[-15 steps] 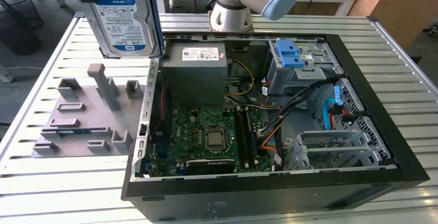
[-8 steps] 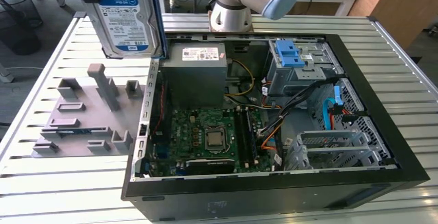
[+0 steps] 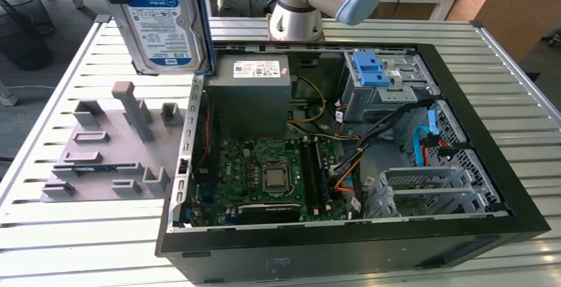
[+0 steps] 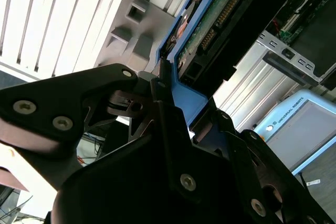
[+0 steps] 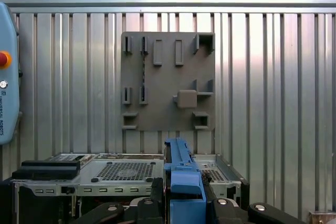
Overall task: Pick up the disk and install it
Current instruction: 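Pick up the disk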
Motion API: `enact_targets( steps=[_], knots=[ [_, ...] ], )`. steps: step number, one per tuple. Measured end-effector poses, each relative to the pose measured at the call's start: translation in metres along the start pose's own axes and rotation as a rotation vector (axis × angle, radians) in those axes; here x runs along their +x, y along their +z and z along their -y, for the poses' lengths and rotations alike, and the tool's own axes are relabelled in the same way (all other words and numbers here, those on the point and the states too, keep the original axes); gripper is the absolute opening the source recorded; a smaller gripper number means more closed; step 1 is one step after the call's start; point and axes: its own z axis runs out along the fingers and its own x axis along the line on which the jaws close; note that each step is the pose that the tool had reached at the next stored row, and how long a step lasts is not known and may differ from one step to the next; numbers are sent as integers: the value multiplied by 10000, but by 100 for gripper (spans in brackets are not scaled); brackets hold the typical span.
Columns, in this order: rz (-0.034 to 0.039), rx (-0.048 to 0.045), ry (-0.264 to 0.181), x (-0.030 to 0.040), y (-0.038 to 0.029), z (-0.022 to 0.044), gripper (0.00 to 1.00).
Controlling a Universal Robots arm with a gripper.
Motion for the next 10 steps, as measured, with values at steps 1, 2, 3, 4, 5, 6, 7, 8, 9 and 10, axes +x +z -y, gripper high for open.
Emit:
enact_targets(
  steps=[1,2,3,4,5,6,7,8,9,10],
  knots=[
    [0,1,0,0,0,3,36],
    [0,0,0,0,0,6,36],
    [0,0,0,0,0,10,36],
    [-1,-1,0,-1,0,14,36],
    [1,0,0,0,1,19,36],
    [1,0,0,0,1,23,36],
    [0,0,0,-1,0,28,36],
    [0,0,0,-1,1,32,36],
    [0,0,0,-1,1,38,36],
    [0,0,1,-1,0,42,36]
  ],
)
